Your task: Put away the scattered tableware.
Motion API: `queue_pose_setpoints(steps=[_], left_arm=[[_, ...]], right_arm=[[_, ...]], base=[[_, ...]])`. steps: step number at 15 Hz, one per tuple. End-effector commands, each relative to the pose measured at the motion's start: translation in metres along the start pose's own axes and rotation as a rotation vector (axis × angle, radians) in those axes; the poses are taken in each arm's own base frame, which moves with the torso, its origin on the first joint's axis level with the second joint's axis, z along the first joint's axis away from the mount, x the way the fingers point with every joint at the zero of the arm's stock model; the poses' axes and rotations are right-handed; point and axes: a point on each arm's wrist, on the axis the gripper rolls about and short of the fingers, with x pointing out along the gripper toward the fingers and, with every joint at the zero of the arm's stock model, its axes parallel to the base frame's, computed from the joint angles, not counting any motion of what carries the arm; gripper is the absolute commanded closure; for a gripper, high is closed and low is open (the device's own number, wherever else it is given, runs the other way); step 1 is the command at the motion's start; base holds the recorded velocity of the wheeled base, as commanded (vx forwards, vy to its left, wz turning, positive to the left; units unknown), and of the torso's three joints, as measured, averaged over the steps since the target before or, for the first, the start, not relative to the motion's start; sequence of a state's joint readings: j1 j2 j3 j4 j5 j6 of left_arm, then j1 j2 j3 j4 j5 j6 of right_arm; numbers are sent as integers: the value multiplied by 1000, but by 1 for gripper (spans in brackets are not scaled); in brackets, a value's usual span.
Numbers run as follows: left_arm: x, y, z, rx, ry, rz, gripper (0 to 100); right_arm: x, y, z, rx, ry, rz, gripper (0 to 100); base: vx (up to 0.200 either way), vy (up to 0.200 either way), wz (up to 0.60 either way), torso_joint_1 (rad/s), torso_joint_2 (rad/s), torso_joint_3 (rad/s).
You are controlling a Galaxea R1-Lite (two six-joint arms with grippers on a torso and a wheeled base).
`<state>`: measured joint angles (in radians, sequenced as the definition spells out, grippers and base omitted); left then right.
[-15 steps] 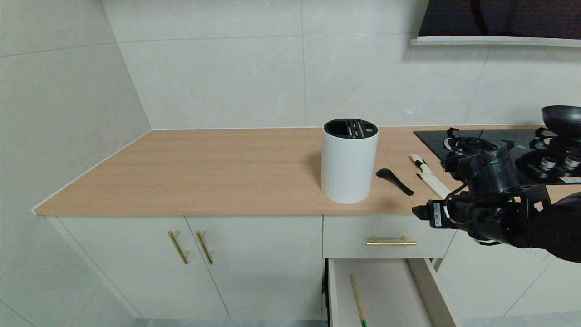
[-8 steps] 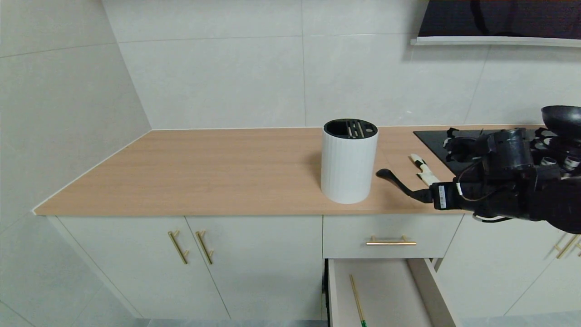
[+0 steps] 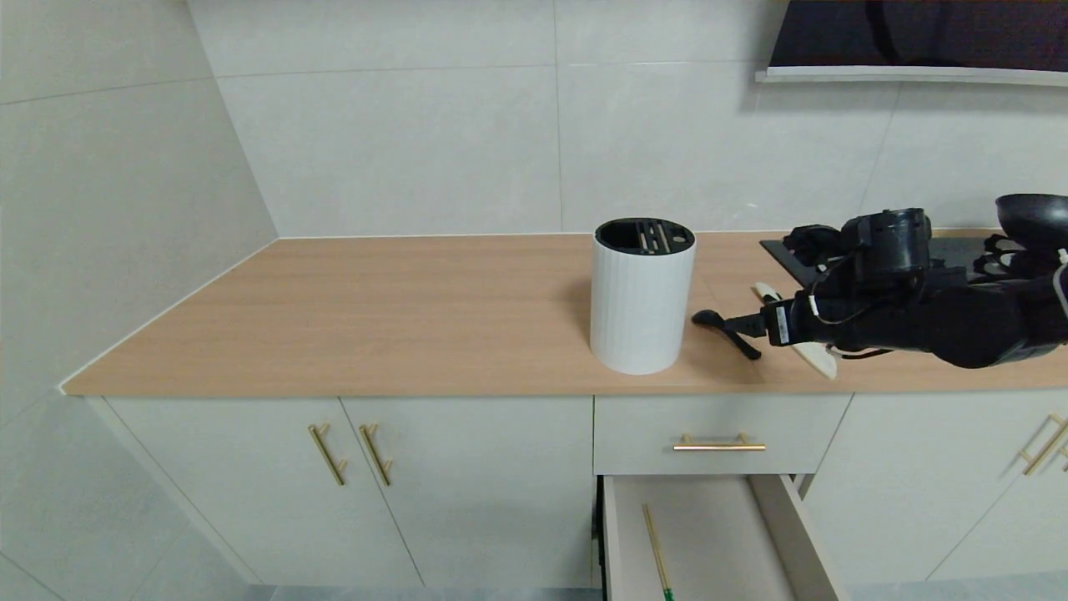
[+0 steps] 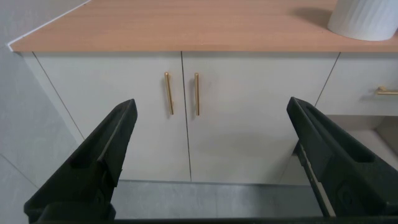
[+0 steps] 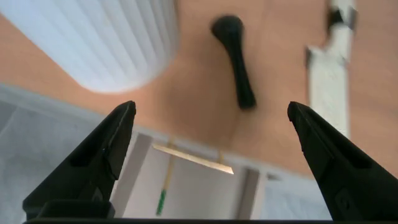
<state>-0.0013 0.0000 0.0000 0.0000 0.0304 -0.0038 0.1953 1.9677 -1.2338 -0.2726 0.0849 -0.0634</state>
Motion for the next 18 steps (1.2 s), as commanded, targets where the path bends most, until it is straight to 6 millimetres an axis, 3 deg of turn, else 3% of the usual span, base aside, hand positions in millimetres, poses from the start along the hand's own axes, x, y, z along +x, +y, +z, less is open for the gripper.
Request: queue_pose_setpoints(steps=[1, 5, 10, 18], left_arm=[[0, 0, 0, -1, 0, 0, 0], [0, 0, 0, -1, 0, 0, 0], [0, 0, 0, -1, 0, 0, 0], [0, 0, 0, -1, 0, 0, 0]], right_arm=[[30, -4, -17, 7, 54, -1, 0], [68, -9, -33, 4, 20, -46, 0], [101, -14, -39, 46, 17, -139, 0], [113, -15, -43, 69, 18, -153, 0]], base=[[0, 0, 0, 0, 0, 0], [0, 0, 0, 0, 0, 0], [0, 0, 0, 0, 0, 0], [0, 0, 0, 0, 0, 0]])
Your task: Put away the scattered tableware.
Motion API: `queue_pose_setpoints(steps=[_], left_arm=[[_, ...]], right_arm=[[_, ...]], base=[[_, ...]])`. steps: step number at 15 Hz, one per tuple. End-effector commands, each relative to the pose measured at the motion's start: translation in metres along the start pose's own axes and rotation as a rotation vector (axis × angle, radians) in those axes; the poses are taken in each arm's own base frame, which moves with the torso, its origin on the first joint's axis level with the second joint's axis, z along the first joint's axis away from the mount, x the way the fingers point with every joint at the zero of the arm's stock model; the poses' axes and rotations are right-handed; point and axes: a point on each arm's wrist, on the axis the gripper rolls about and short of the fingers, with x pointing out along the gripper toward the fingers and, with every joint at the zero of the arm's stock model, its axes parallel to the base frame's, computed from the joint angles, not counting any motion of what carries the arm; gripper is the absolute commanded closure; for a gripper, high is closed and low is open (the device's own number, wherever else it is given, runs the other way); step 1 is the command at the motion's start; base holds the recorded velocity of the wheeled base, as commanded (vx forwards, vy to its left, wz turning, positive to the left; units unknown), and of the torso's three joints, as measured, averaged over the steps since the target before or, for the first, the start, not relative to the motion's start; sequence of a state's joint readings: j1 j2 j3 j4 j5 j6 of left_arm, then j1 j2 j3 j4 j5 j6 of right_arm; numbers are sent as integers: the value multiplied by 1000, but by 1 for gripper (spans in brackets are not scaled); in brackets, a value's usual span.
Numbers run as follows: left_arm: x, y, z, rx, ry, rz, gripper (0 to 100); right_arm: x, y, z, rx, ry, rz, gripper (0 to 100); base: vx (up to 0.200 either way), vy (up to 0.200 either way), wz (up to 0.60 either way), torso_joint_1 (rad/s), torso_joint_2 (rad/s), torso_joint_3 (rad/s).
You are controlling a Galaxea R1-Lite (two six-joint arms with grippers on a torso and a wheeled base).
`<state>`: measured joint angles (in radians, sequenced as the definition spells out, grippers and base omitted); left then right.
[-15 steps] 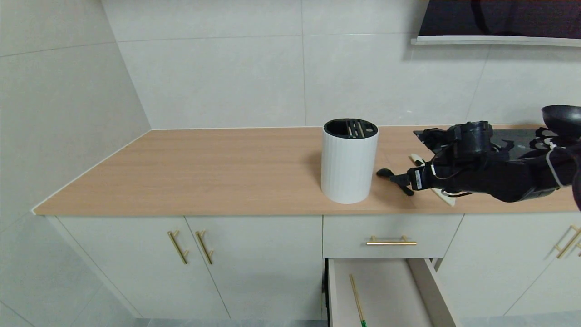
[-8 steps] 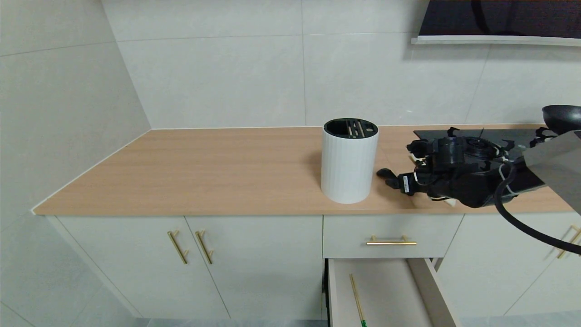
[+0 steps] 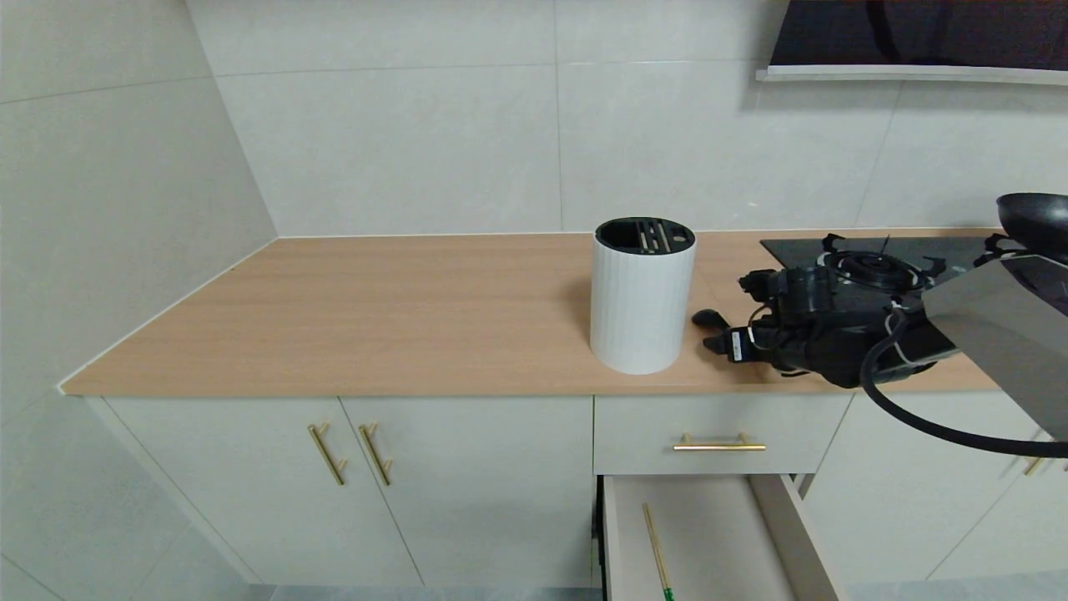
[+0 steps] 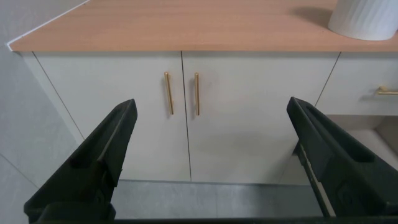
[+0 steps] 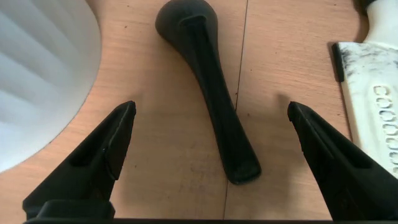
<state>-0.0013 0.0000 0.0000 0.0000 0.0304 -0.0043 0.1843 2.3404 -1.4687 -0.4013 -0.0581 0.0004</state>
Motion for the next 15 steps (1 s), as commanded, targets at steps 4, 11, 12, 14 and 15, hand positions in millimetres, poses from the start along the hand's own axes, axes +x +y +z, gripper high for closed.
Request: queue_pose_setpoints(steps=[4, 11, 12, 14, 15], left_arm=[[0, 0, 0, 0, 0, 0, 0], [0, 0, 0, 0, 0, 0, 0], [0, 0, 0, 0, 0, 0, 0], [0, 0, 0, 0, 0, 0, 0], [0, 0, 0, 0, 0, 0, 0]], right_arm=[[5, 0, -2, 1, 0, -16, 0], [4, 0, 1, 13, -6, -19, 100], [3, 0, 1, 13, -6, -19, 100], [1, 0, 3, 21, -9, -19, 100], [1, 0, 3, 26, -9, -19, 100]], base=[[0, 0, 0, 0, 0, 0], [0, 0, 0, 0, 0, 0], [0, 0, 0, 0, 0, 0], [0, 0, 0, 0, 0, 0], [0, 0, 0, 0, 0, 0]])
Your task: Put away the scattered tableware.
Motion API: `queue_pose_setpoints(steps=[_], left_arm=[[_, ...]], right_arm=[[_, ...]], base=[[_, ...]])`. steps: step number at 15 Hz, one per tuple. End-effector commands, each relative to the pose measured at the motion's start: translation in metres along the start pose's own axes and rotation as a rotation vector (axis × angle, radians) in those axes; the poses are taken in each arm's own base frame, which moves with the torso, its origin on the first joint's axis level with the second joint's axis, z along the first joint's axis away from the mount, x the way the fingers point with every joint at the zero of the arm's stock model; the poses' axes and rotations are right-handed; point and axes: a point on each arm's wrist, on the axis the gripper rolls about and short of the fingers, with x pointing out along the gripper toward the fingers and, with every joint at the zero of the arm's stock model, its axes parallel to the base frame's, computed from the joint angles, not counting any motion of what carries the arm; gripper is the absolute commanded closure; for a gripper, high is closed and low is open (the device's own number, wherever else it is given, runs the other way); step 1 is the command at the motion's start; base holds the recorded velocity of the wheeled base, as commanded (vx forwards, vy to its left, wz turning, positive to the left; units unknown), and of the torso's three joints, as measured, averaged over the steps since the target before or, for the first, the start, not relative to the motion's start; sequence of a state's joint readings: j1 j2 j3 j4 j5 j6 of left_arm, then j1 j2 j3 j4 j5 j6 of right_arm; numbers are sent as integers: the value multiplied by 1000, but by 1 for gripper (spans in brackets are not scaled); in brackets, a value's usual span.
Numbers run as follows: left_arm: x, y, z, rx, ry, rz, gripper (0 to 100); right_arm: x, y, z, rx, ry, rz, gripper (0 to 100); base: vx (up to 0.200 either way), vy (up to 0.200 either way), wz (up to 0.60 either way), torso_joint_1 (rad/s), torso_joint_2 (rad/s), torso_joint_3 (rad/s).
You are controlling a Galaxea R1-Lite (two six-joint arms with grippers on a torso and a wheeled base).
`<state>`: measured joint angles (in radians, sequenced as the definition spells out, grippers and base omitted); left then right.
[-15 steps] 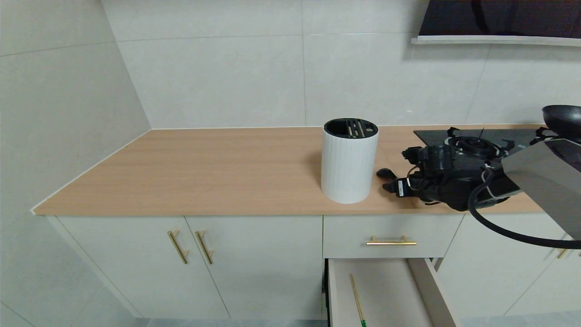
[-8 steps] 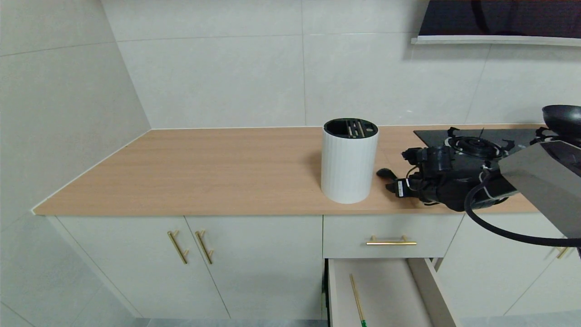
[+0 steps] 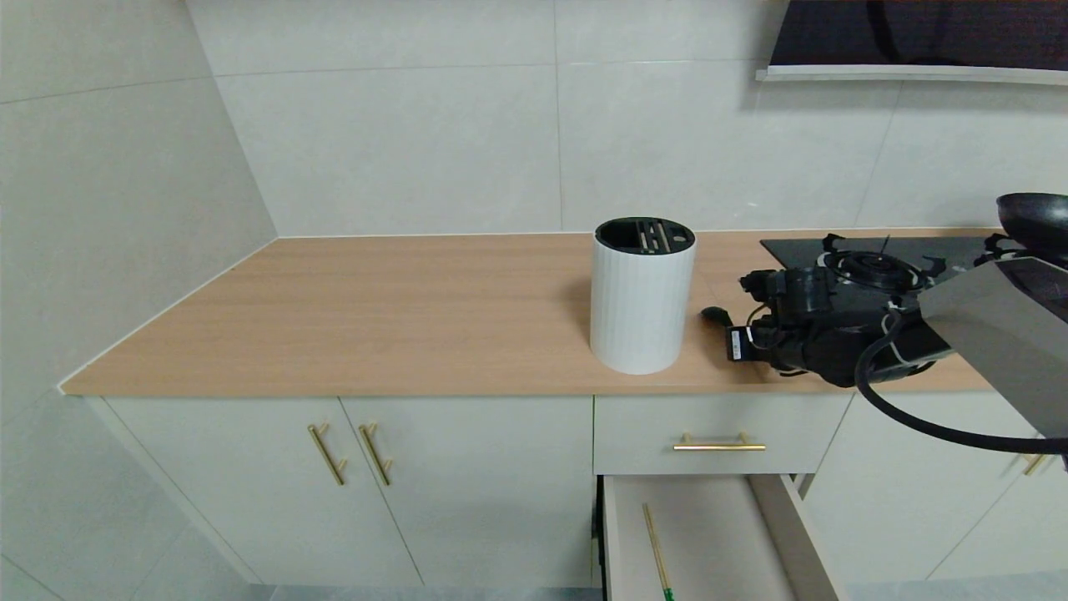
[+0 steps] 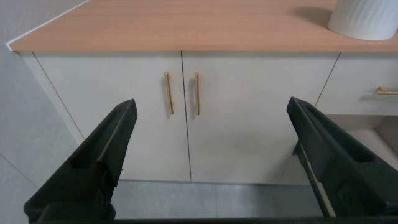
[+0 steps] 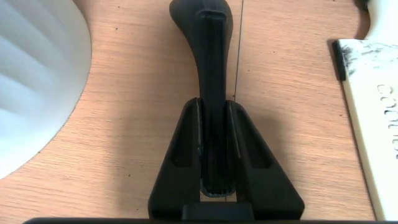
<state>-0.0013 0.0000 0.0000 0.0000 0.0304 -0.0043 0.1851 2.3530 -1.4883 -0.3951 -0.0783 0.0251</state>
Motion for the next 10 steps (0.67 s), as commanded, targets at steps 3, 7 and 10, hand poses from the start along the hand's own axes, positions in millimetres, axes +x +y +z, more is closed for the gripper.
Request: queue_pose_setpoints(steps=[3, 7, 10], left_arm=[[0, 0, 0, 0, 0, 0, 0], [0, 0, 0, 0, 0, 0, 0], [0, 0, 0, 0, 0, 0, 0]], right_arm=[[-9, 0, 10, 9, -22, 1, 100], [-52, 8, 35, 66, 4, 10, 100], [-96, 20, 46, 105, 25, -31, 100]], base=[[0, 0, 0, 0, 0, 0], [0, 0, 0, 0, 0, 0], [0, 0, 0, 0, 0, 0]])
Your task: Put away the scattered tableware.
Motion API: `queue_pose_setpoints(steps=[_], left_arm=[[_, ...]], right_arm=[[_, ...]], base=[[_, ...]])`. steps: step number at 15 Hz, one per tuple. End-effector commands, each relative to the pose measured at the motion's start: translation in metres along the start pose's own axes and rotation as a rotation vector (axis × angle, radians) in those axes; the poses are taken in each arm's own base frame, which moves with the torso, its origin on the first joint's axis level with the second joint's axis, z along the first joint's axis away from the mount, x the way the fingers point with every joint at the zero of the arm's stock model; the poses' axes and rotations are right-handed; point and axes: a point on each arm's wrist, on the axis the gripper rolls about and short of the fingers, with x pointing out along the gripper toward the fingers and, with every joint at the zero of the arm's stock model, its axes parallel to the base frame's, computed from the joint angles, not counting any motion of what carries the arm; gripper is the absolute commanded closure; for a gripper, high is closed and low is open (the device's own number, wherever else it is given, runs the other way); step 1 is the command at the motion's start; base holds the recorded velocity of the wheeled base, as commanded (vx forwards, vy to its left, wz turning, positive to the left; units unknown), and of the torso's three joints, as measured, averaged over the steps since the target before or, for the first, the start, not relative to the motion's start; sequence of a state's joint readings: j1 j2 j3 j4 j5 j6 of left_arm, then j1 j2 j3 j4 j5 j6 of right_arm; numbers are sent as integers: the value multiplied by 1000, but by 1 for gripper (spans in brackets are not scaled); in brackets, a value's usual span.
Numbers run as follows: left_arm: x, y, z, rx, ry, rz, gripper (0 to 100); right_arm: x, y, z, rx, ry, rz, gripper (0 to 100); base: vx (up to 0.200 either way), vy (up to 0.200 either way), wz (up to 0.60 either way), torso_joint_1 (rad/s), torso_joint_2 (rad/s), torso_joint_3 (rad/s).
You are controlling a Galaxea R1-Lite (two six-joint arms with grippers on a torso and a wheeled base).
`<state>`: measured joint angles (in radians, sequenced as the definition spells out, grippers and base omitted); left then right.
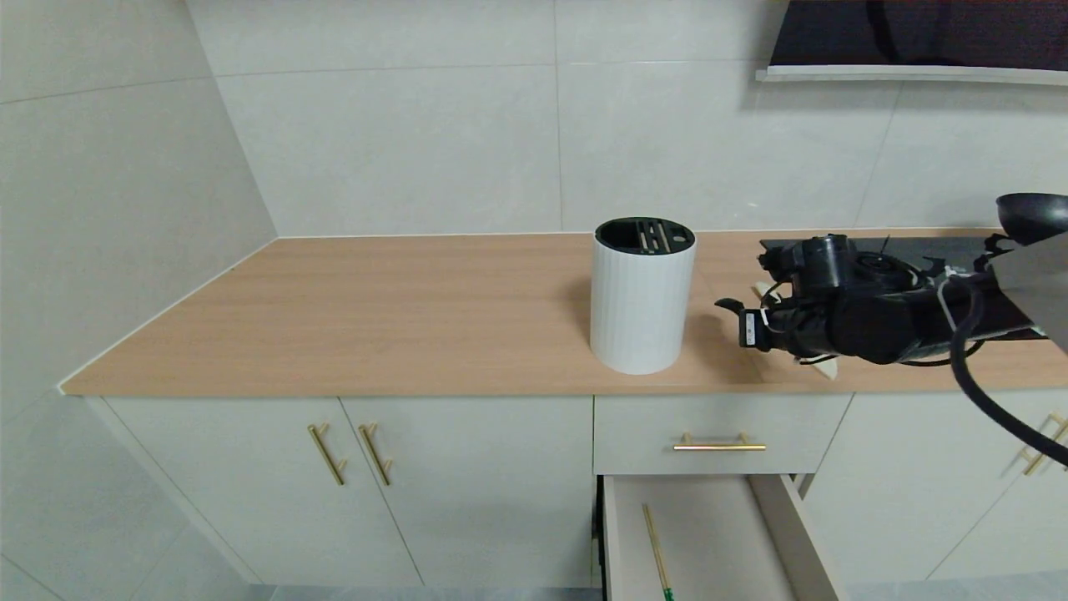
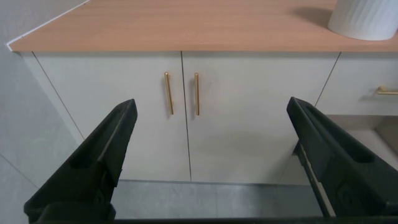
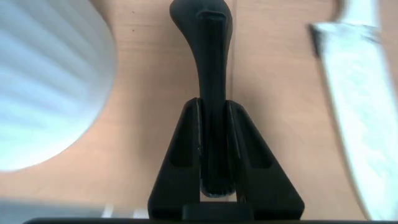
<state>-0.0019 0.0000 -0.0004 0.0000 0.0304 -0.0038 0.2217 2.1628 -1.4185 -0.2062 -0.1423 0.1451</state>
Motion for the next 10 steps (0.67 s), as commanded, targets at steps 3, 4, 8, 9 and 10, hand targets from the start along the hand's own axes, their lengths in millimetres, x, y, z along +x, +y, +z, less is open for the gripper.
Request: queue_pose_setpoints(steps=[3, 4, 8, 9, 10], left_arm=[[0, 0, 0, -1, 0, 1, 0], [0, 0, 0, -1, 0, 1, 0], [0, 0, 0, 1, 0, 1, 0], [0, 0, 0, -1, 0, 1, 0], [0, 0, 0, -1, 0, 1, 0]], right_arm=[[-90, 17, 2, 17, -9, 18, 100], [-103, 19, -6, 24, 2, 12, 100], [-140, 17, -36, 49, 50, 7, 100], [-144, 14, -43, 45, 65, 2, 100], [-146, 12, -49, 42, 81, -2, 100]], base=[[0, 0, 0, 0, 0, 0], [0, 0, 0, 0, 0, 0], [0, 0, 0, 0, 0, 0], [0, 0, 0, 0, 0, 0], [0, 0, 0, 0, 0, 0]])
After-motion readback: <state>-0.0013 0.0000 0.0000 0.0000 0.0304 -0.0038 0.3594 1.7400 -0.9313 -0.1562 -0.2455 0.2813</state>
